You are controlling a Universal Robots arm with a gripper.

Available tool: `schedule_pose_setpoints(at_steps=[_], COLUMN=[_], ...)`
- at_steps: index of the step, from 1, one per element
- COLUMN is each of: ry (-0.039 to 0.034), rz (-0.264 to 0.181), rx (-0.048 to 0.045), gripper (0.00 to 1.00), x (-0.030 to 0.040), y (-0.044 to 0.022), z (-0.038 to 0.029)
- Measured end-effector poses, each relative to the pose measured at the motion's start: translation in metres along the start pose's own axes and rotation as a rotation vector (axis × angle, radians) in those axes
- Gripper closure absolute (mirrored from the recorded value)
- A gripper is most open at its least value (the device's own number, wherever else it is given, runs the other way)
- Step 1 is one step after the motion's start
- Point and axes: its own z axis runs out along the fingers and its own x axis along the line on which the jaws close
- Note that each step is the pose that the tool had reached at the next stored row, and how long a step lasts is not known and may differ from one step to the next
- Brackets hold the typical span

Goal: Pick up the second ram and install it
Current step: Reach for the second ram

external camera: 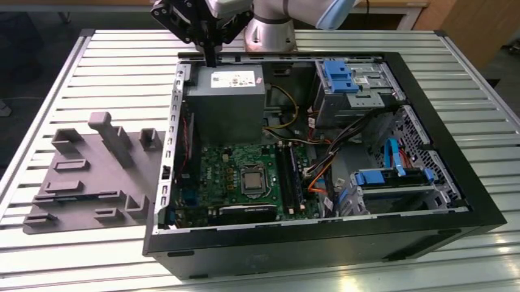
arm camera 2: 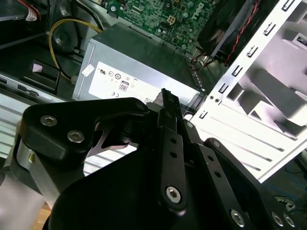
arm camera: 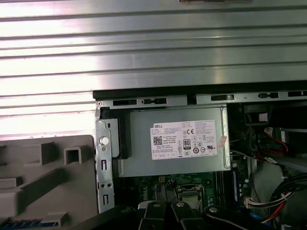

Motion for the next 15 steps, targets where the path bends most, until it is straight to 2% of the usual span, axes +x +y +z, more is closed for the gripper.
schedule_pose_setpoints(at_steps=[15], ry=[0.0000], rz=[0.000], rx=[0.0000], gripper=[0.89], x=[0.0081], y=[-0.0006], z=[-0.0002])
